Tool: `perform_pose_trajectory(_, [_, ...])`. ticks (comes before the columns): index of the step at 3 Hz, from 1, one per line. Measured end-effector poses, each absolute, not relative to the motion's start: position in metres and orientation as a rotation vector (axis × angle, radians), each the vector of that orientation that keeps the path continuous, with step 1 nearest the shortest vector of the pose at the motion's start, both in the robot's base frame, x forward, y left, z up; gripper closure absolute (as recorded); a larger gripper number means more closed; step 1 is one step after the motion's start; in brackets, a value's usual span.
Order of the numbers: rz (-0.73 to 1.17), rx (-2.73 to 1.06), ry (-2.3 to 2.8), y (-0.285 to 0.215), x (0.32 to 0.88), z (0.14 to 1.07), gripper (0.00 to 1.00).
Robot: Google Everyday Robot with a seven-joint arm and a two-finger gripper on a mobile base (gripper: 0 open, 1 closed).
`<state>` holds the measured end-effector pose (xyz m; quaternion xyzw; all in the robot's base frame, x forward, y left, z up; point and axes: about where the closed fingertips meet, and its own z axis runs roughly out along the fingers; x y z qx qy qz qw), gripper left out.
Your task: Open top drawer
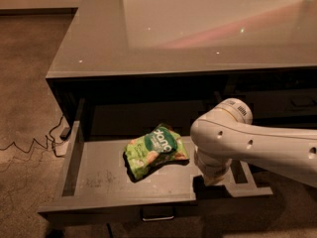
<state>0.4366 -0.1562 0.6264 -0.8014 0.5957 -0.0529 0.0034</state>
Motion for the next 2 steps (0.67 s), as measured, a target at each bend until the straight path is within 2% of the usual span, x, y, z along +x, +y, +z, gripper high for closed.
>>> perform_pose_trajectory(1, [-0.166,-2.512,1.867,-0.1562,0.4366,0.6264,0.0])
perform_pose_trajectory(2, [-0.166,-2.512,1.867,-0.1563,0.4366,0.6265,0.0])
